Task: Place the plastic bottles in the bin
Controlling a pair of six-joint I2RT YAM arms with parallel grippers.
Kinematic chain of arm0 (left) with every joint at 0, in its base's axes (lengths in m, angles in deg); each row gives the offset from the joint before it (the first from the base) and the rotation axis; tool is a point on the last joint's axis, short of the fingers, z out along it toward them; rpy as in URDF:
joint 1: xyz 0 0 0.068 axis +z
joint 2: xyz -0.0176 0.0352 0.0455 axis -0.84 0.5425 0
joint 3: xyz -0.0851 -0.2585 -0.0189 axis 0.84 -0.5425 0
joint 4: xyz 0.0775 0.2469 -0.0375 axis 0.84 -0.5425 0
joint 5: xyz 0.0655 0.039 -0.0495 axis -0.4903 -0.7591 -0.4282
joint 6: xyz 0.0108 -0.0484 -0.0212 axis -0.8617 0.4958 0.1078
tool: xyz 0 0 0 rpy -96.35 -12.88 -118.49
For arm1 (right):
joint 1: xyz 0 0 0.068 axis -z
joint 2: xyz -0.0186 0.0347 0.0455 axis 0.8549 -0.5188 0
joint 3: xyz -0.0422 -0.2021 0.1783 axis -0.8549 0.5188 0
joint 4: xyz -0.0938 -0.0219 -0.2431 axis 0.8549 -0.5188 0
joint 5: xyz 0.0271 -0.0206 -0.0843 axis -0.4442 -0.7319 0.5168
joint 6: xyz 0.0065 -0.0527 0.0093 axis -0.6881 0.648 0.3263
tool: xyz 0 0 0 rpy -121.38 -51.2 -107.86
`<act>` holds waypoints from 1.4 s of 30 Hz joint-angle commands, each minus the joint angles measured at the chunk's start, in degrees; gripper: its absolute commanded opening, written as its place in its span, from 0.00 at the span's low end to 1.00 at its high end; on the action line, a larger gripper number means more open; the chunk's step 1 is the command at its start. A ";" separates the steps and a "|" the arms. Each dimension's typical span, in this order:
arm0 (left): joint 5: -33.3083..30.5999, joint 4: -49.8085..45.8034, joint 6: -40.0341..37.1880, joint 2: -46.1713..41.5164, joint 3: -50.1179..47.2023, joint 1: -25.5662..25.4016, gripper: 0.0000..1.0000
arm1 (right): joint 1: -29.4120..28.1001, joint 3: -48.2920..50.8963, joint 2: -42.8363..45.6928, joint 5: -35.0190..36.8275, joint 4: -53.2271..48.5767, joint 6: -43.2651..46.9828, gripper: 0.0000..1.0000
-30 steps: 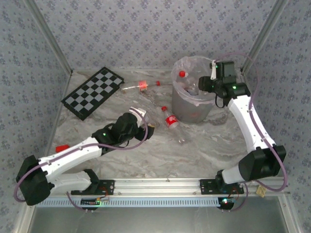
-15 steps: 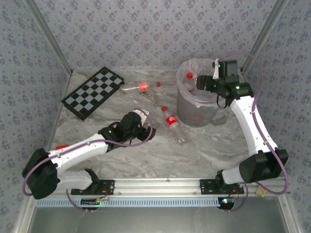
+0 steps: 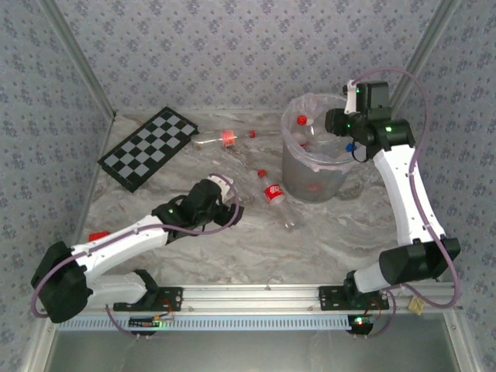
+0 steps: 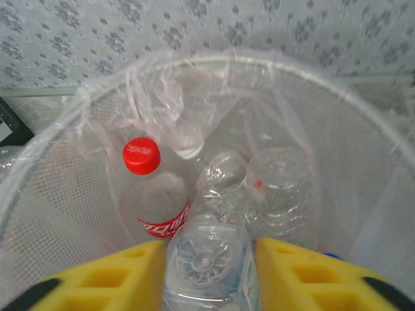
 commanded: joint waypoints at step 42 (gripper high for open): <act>-1.80 -11.57 3.57 22.73 7.40 10.98 0.46 | 4.90 12.20 20.91 -22.99 4.48 -10.54 0.70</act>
